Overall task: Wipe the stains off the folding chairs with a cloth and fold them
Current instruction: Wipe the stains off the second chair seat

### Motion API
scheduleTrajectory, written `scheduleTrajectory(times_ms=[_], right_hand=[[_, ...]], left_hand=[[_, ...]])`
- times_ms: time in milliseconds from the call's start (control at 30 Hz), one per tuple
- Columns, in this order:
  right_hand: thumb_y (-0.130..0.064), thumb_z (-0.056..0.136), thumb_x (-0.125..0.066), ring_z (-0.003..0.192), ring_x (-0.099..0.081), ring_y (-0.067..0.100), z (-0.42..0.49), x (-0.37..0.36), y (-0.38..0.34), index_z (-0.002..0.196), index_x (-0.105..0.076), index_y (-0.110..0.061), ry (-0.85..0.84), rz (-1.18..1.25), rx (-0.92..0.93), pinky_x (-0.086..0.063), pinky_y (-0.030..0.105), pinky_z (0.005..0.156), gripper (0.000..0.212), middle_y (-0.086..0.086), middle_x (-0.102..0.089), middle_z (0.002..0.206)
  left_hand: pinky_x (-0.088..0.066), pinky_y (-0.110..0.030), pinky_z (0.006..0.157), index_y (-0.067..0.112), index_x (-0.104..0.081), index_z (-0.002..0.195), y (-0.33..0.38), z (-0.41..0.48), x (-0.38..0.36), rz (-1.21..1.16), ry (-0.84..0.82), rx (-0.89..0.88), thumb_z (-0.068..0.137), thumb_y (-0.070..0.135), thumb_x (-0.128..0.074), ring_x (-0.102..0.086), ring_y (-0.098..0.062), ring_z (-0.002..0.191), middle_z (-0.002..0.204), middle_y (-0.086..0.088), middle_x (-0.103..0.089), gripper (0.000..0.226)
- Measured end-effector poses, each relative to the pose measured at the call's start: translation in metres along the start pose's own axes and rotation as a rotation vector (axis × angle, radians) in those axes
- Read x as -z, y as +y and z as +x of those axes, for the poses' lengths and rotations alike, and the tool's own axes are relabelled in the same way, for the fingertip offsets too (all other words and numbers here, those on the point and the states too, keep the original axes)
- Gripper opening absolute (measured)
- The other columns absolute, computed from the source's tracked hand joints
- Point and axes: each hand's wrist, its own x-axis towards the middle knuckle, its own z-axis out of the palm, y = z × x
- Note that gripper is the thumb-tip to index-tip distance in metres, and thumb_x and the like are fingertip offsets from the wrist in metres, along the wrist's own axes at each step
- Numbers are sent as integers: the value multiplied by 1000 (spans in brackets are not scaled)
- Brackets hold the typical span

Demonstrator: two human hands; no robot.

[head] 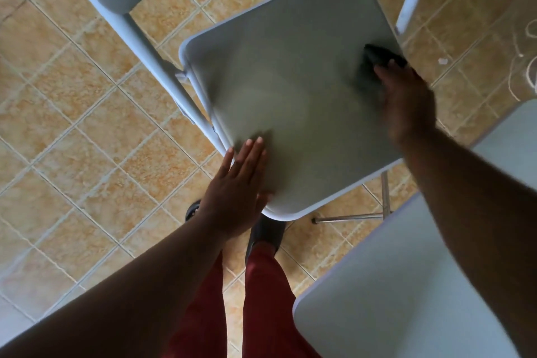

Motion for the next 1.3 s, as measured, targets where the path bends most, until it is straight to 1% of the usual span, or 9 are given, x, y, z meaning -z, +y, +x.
scheduleTrajectory(times_ms=[167,333,500,633,767,900,1033,1100,1300], right_hand=[[1,84,-45,125,-48,43,-130,-35,-67,127,-59,-14,26,51,95,-40,56,101,48,16,-54,137],[-2,85,-48,125,-53,25,-206,-8,-81,128,-60,-20,-182,211,299,-50,44,96,48,4,-57,135],[3,86,-56,117,-59,19,-91,41,-51,129,-59,-17,41,320,117,-44,29,102,47,5,-62,129],[-6,95,-44,124,-53,26,47,47,-48,136,-51,-18,206,162,86,-37,34,106,44,7,-56,136],[-14,100,-30,121,-50,36,139,13,-81,137,-48,-20,144,88,-124,-39,45,102,41,17,-56,131],[-14,98,-28,112,-53,39,138,-22,-159,122,-56,-9,62,28,-241,-45,54,89,37,19,-58,121],[-10,86,-29,94,-61,38,72,-41,-237,101,-67,-15,51,-54,92,-48,50,73,41,17,-65,106],[-12,86,-27,100,-60,40,30,-51,-255,106,-67,-15,-69,-19,327,-47,53,82,44,17,-65,112],[-12,85,-30,112,-61,37,19,-37,-177,112,-70,-15,-175,45,928,-45,54,93,49,14,-65,123]], left_hand=[[-18,-53,120,3,-17,153,1,-3,-2,4,-10,-4,95,46,-37,-6,-30,151,163,-16,-11,76],[-18,-53,120,3,-20,153,-1,-1,1,21,-11,-15,95,48,-43,-9,-30,151,162,-16,-13,77],[-17,-52,120,4,-15,154,-3,-3,3,-9,-21,41,93,51,-43,-5,-30,151,163,-15,-7,82],[-13,-49,120,6,-17,154,-2,-4,0,-73,5,73,91,52,-41,-5,-27,152,164,-11,-8,82],[-12,-50,122,7,-15,155,-4,-5,-3,-78,-7,61,93,54,-41,1,-25,152,165,-10,-3,82],[-11,-49,122,9,-13,155,-5,-3,-4,-89,-4,72,93,55,-39,3,-23,152,165,-8,-3,82],[-8,-49,123,10,-7,156,-6,-4,-5,-100,-26,72,92,55,-35,5,-23,152,165,-7,0,83],[-9,-49,123,10,-10,156,-6,-4,-5,-103,-36,73,91,56,-33,3,-24,152,164,-8,-6,82],[-13,-50,122,8,-15,155,-4,-5,-3,-99,5,73,92,55,-39,-3,-25,152,164,-10,-7,82]])
